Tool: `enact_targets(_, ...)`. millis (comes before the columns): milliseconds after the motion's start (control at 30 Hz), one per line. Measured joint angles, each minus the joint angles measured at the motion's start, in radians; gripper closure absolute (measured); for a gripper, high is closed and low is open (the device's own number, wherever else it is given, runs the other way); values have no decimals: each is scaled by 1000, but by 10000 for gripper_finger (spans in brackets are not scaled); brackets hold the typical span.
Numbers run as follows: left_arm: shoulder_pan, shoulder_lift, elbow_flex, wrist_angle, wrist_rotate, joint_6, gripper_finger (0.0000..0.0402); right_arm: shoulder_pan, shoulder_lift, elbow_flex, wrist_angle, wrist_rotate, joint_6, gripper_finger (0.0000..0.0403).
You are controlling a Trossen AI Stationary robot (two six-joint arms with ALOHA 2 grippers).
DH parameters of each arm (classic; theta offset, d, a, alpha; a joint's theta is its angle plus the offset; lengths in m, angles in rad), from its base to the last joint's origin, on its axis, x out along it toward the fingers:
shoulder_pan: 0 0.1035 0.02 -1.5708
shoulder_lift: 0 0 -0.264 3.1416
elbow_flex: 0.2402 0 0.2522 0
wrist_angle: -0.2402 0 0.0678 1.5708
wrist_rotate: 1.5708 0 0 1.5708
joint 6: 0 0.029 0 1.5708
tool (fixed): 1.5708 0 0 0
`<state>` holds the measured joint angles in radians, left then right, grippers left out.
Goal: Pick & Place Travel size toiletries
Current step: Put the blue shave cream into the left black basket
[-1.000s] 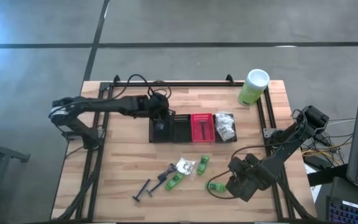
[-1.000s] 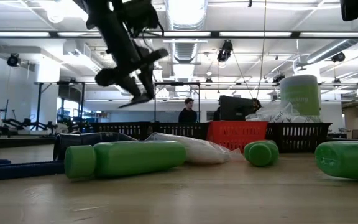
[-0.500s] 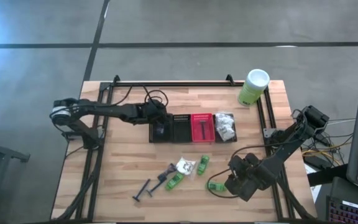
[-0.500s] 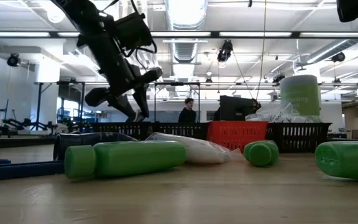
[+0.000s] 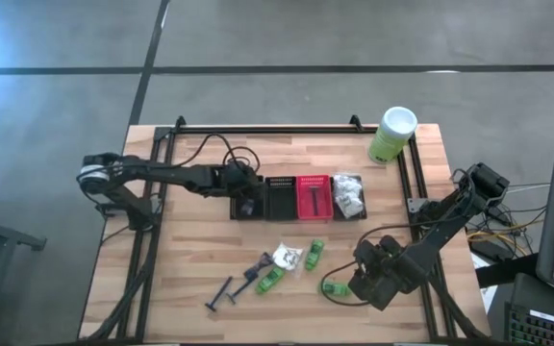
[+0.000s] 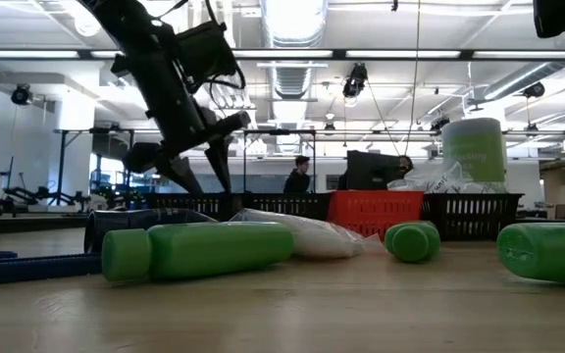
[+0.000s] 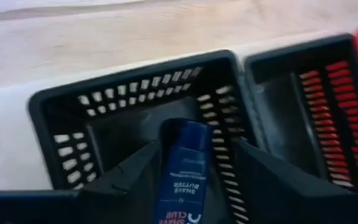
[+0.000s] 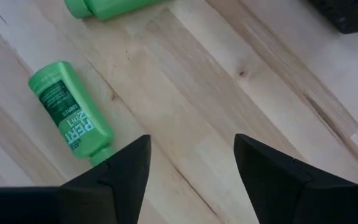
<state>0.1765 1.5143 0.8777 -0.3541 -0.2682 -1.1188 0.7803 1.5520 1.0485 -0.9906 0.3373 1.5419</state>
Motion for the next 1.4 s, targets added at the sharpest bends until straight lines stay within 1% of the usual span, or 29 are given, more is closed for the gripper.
enact_targets(100,-19,-17,32,1,2,71,183,0,0,0,0,-3,-6,166)
enact_targets(200,-53,-46,72,3,17,207,181,0,0,0,-1,-19,-12,157)
enact_targets(300,-100,-69,115,0,60,384,183,0,0,0,0,-31,-24,149)
enact_targets(367,-131,-76,140,-38,98,450,183,0,0,-2,-2,-33,-28,145)
enact_targets(467,-172,-76,161,-118,156,464,183,0,0,-3,-1,-33,-38,141)
enact_targets(600,-238,-76,163,-211,262,486,183,0,0,-3,-1,-35,-54,138)
enact_targets(667,-281,-76,155,-223,303,508,183,0,0,-3,-1,-35,-61,138)
enact_targets(800,-369,-75,132,-198,331,522,183,0,0,-5,-1,-47,-80,144)
enact_targets(933,-454,-75,82,-87,366,534,188,-1,0,-6,0,-49,-87,155)
enact_targets(1033,-493,-75,21,77,389,483,209,-1,-1,-8,0,-50,-89,164)
enact_targets(1200,-487,-75,-118,363,387,290,270,0,-1,-11,0,-50,-89,177)
enact_targets(1400,-449,-75,-338,819,437,49,359,0,-1,-11,2,-53,-88,184)
